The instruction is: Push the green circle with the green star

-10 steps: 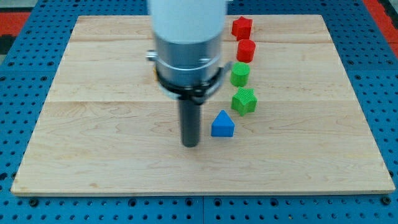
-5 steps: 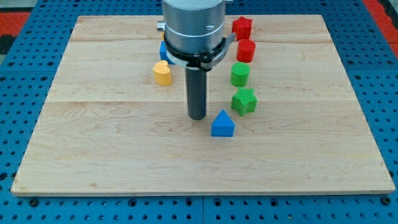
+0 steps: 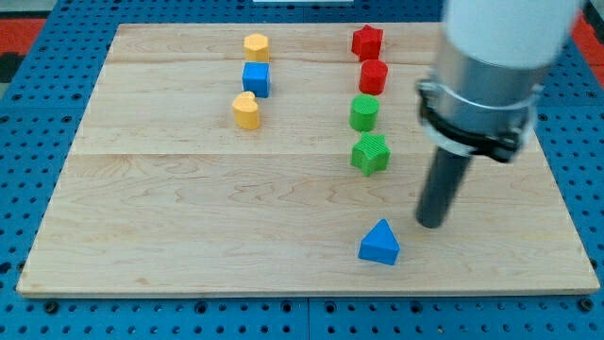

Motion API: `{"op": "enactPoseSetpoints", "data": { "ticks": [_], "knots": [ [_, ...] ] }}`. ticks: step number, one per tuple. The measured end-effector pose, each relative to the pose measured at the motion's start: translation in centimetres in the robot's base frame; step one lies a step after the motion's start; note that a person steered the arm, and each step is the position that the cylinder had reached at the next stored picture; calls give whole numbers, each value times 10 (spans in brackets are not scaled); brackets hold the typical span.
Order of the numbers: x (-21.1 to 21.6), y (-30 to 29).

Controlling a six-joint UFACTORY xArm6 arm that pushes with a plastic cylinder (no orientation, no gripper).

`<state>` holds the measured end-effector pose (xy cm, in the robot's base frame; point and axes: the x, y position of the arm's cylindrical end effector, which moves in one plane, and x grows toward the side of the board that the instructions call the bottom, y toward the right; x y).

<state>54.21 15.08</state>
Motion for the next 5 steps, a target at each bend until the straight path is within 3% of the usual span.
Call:
{"op": "enactPoseSetpoints", "data": {
  "ticks": [2, 3, 4, 5],
  "knots": [
    [40, -24],
    [12, -97],
    [-27, -108],
    [-34, -115]
  ]
}}
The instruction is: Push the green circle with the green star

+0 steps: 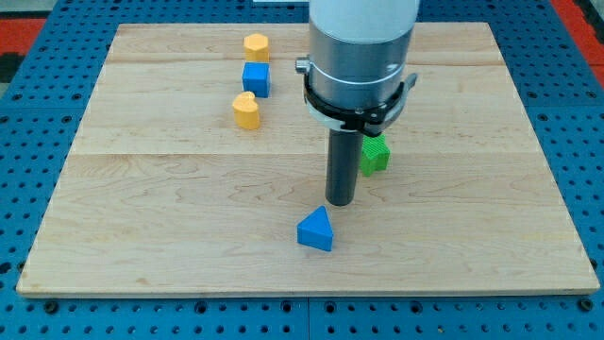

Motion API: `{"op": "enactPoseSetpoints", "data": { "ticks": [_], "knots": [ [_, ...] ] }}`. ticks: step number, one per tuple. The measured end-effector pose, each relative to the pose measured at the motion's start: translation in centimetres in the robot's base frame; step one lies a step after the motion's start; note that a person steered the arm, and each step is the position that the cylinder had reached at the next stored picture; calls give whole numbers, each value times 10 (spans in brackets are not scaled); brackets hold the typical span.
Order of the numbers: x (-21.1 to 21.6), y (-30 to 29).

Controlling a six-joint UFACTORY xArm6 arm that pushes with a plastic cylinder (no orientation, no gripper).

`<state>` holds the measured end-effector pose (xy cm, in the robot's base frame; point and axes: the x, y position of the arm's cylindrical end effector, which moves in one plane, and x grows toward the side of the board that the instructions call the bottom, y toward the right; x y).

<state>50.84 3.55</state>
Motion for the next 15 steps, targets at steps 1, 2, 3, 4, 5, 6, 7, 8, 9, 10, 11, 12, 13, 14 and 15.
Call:
{"op": "enactPoseSetpoints", "data": {
  "ticks": [1, 2, 3, 4, 5, 6, 7, 8, 9, 10, 11, 12, 13, 14, 15],
  "knots": [
    [8, 18],
    [26, 4],
    [32, 8],
    [-15, 30],
    [-56, 30],
    [-84, 33],
    [-108, 39],
    [-100, 42],
    [-99, 79],
    [-79, 126],
    [-68, 158],
    [-50, 180],
    [-69, 195],
    [-77, 185],
    [-95, 185]
  ]
}}
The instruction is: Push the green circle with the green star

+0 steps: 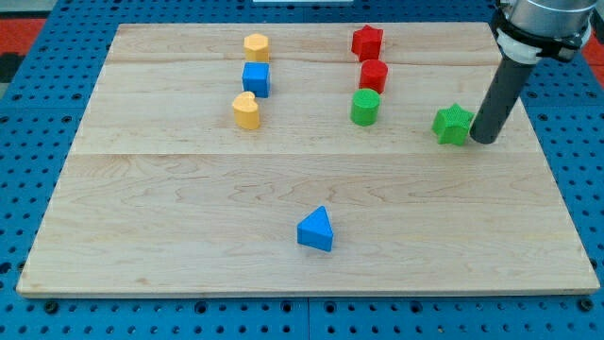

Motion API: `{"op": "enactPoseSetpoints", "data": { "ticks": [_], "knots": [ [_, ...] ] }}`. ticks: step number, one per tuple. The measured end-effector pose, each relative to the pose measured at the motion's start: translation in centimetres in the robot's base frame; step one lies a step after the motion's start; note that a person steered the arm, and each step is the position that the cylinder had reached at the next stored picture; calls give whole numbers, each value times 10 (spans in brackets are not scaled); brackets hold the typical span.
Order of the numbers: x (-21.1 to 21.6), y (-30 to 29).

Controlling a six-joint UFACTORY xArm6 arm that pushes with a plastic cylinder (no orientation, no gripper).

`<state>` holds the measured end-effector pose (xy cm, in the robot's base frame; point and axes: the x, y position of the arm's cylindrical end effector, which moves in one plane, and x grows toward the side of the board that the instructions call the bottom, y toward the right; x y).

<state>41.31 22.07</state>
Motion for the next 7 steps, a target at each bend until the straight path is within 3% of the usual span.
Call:
{"op": "enactPoseSetpoints", "data": {
  "ticks": [1, 5, 7],
  "knots": [
    [-18, -5],
    [-12, -103],
    [-24, -123]
  ]
}}
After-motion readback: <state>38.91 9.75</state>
